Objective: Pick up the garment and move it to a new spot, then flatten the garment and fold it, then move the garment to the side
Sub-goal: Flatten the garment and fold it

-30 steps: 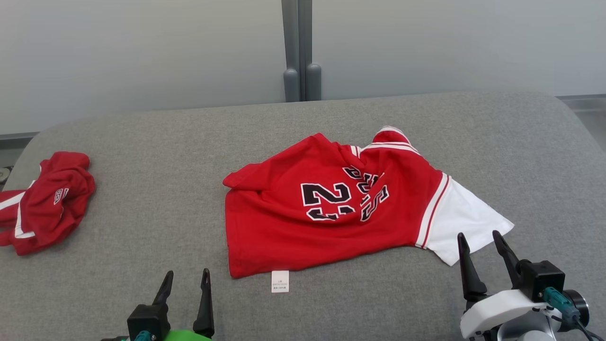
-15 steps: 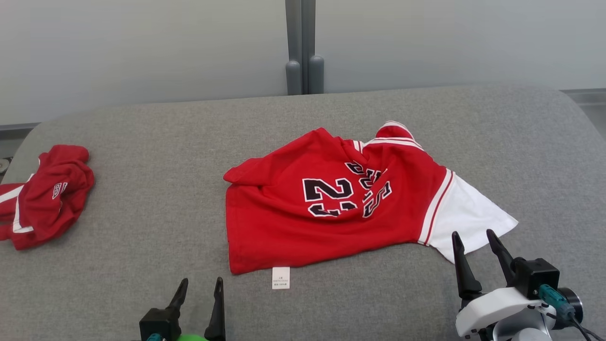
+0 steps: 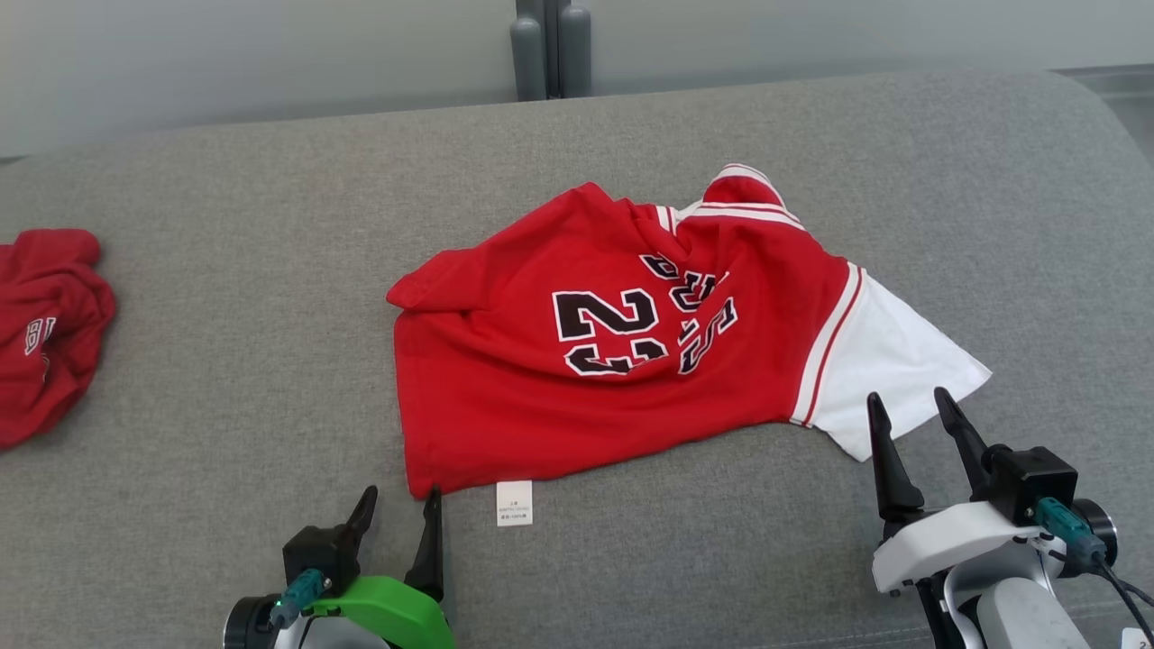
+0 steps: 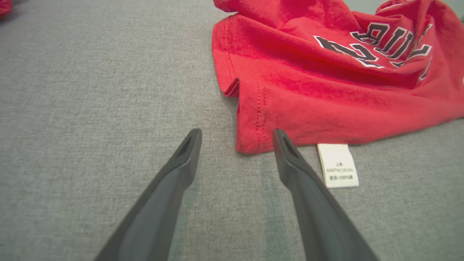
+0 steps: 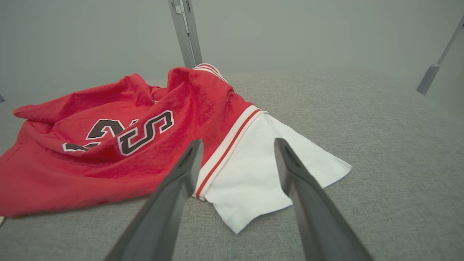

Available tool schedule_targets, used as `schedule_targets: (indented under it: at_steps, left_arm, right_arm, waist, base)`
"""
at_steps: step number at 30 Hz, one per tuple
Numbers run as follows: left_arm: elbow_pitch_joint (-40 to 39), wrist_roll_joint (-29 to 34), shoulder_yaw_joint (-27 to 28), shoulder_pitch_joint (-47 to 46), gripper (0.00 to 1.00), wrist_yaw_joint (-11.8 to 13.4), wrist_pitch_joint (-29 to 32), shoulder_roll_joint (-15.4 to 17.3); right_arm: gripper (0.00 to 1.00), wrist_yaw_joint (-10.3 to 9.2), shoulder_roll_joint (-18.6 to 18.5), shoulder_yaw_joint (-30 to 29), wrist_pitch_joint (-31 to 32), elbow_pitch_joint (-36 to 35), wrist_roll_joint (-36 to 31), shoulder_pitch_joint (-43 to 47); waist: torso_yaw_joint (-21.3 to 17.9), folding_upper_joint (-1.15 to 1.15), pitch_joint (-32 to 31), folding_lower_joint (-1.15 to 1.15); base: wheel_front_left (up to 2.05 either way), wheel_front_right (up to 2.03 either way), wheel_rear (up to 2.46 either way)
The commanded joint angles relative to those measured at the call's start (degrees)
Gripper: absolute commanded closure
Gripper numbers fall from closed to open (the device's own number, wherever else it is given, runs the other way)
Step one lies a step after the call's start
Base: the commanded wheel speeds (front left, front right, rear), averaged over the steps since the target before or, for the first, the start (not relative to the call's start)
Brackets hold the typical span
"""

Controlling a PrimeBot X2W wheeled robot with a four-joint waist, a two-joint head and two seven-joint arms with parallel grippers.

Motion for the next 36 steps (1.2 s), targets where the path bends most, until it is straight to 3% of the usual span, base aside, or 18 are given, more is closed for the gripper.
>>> schedule_targets:
  at_steps: [1,6,7,9,12,14,22,27,36]
  left_arm:
    - [0.45,-0.35,0.09,-1.41,0.00,-0.05,0.00,0.21]
    - [2.59,-2.12,-0.49,-3.05,0.00,-1.14,0.00,0.21]
    - [2.88,-2.25,-0.75,-3.30,0.04,-1.31,0.01,0.21]
    - [3.30,-2.76,-1.12,-3.84,0.21,-1.49,0.00,0.21]
    - [3.60,-3.16,-1.64,-4.57,0.58,-1.62,0.00,0.21]
    - [3.60,-3.45,-1.84,-4.92,1.00,-1.59,0.01,0.21]
    - [3.40,-2.37,0.55,-3.86,1.00,-0.28,0.00,0.27]
    - [1.96,0.01,5.51,-2.00,1.00,1.07,0.00,0.52]
    - [1.92,3.26,11.70,-0.15,1.00,0.58,0.00,0.61]
  right_arm:
    - [0.00,-0.08,-0.29,-0.13,-0.17,-0.26,0.36,-0.91]
    - [0.00,-0.08,-0.53,-0.39,-0.17,-0.19,0.47,-1.63]
    - [0.00,-0.08,-0.61,-0.45,-0.17,-0.13,0.50,-1.71]
    - [0.00,-0.08,-0.80,-0.62,-0.17,0.03,0.66,-1.85]
    - [0.00,-0.08,-1.02,-1.09,-0.17,0.35,0.68,-2.11]
    - [0.00,-0.08,-1.10,-1.35,-0.17,0.46,0.65,-2.34]
    - [0.00,-0.08,-1.00,-2.48,-0.16,1.88,0.80,-2.47]
    - [0.00,-0.08,-0.75,-3.85,-0.16,3.57,0.90,-2.83]
    - [0.00,-0.08,-0.25,-5.04,-0.17,10.32,1.24,-3.07]
  waist:
    - [-0.96,0.00,1.82,0.00]
    - [-1.18,0.00,2.79,0.00]
    - [-1.20,0.00,2.92,0.00]
    - [-1.27,0.00,3.18,0.00]
    - [-1.29,0.00,3.43,0.00]
    - [-1.23,0.00,3.51,0.00]
    - [-0.66,0.00,3.18,0.00]
    - [0.70,0.00,3.27,0.00]
    - [3.26,0.00,3.68,0.00]
  base:
    - [0.00,0.00,0.00]
    - [0.00,0.00,0.00]
    - [0.00,0.00,0.00]
    - [0.00,0.00,0.00]
    - [0.00,0.00,0.00]
    - [0.00,0.00,0.00]
    - [0.00,0.00,0.00]
    - [0.00,0.00,0.00]
    - [0.00,0.00,0.00]
